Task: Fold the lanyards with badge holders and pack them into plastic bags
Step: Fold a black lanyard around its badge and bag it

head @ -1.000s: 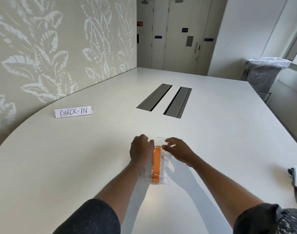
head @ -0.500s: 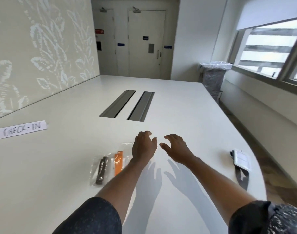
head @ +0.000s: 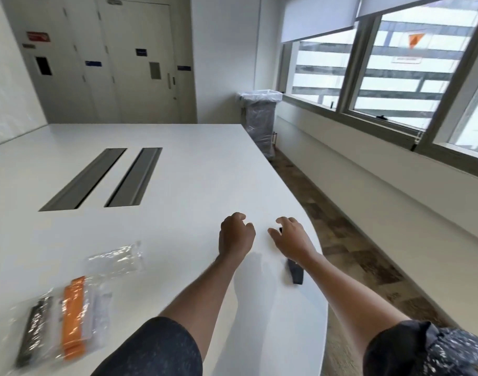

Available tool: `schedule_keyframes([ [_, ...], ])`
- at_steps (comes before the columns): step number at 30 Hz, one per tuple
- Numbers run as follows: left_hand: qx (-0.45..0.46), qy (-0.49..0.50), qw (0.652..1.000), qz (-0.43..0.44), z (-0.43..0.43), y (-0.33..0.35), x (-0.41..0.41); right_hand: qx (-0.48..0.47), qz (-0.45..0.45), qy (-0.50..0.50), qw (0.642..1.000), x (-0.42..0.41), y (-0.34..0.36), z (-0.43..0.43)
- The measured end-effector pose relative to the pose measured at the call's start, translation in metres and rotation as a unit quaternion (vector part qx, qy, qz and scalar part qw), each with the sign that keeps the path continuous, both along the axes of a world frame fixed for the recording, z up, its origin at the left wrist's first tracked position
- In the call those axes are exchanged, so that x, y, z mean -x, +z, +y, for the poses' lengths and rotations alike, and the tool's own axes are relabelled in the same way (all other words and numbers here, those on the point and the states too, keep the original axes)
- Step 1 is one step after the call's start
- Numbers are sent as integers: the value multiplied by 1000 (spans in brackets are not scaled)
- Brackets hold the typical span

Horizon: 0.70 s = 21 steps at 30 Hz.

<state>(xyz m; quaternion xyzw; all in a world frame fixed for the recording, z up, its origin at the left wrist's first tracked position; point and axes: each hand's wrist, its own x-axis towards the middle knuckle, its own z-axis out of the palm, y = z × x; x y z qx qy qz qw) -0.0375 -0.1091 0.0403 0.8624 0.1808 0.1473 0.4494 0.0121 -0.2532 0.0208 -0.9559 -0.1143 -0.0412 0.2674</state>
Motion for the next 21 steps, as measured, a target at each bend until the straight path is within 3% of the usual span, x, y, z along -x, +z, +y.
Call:
schedule_keyframes([
  [6,25,-37,999,30,-40,-8,-40,3,0,-43,999,-25,-11,-36],
  [13,63,-55,993,78,-64,-30,-83,-25,62,-109,992,-63,-27,-54],
  [21,59,-64,990,114,-78,-47,-109,-212,150,-140,956,-92,-37,-58],
])
